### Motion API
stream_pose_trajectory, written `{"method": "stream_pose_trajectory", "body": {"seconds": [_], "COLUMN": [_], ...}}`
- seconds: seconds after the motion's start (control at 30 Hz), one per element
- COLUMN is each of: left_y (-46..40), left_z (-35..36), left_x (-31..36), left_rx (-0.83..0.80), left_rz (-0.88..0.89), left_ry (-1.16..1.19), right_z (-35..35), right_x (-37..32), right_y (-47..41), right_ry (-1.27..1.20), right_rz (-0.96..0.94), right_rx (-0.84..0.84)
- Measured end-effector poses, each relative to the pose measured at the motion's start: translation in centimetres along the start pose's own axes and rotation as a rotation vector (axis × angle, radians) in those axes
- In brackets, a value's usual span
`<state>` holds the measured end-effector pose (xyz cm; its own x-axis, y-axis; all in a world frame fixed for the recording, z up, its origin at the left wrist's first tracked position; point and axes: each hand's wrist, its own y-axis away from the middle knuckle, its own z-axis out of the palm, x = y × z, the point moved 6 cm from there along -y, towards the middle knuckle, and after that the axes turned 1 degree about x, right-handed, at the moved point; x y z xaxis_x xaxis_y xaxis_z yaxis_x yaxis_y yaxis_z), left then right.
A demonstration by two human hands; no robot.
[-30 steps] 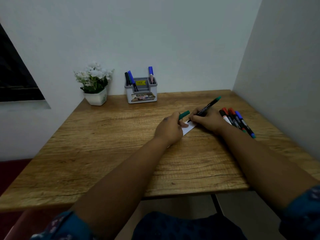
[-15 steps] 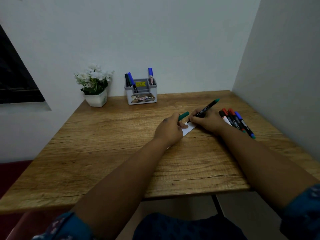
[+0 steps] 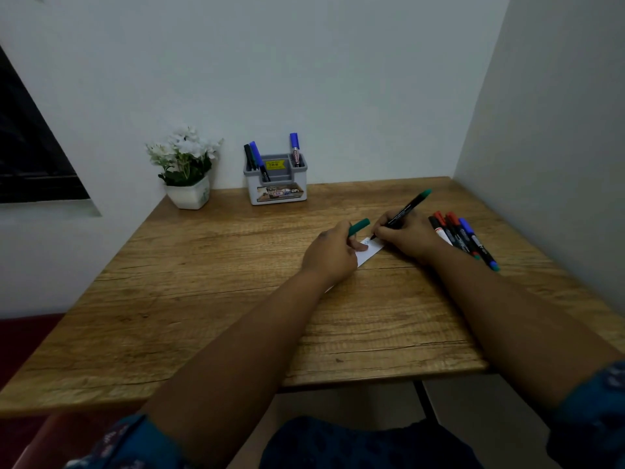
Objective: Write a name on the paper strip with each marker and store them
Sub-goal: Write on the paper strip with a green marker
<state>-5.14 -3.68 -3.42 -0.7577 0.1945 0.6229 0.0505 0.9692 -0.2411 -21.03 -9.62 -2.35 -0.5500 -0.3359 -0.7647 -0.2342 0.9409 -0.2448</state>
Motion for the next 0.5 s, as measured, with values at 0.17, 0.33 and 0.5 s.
{"method": "stream_pose_trajectory", "body": {"seconds": [0.17, 0.33, 0.5], "left_y": [-0.1, -0.21, -0.12], "left_z": [0.03, 0.24, 0.15], "left_x": [-0.1, -0.5, -0.36], "left_rx": [0.001, 0.002, 0.006], "left_rz": [0.004, -0.017, -0.02], "left_ry": [0.004, 0.005, 0.055], "right_z": [0.1, 0.14, -0.34], "right_x": [-0.17, -0.38, 0.19], "right_y": [0.08, 0.13, 0.07], "right_ry": [-0.004, 0.013, -0.203], "right_rz": [0.007, 0.009, 0.093], "right_rx": [-0.019, -0.027, 0.039]}}
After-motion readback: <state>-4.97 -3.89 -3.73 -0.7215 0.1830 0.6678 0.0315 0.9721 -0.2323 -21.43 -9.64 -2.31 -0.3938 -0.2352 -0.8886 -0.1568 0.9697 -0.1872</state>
